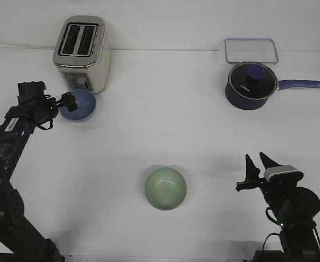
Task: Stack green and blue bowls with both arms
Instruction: 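Reach the left gripper forward to the light blue bowl by the toaster, then grasp the blue bowl rim with the left gripper and lift it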
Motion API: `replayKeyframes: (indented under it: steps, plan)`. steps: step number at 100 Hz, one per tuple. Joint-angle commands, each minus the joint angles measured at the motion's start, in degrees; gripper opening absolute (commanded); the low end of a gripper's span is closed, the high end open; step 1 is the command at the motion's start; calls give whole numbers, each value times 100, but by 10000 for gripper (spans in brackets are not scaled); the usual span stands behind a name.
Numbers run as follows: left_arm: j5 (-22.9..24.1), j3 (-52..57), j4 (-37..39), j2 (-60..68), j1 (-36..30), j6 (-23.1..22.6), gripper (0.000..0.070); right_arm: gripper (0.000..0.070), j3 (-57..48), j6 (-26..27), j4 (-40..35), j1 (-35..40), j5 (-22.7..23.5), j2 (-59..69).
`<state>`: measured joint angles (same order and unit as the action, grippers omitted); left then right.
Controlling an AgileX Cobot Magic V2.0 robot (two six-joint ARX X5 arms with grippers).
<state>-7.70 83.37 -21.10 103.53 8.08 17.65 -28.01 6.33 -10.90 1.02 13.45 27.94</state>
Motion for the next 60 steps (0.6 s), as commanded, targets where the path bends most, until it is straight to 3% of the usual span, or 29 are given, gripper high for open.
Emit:
replayKeyframes:
  steps: [1,22,31,43,60]
  plan:
    - [-20,299,4,369,17,-4,573,294,-4,-15,59,-2,2,24]
    - [15,800,-166,1060,17,-31,560,294,-4,-17,57,-2,0,24]
    - [42,809,-162,1143,17,-35,405,294,-4,-17,57,-2,0,24]
    - [39,809,-190,1174,17,-90,9,294,-4,-20,57,-2,0,24]
    - [35,907,-529,1169,17,-205,15,294,-4,-20,57,-2,-2,24]
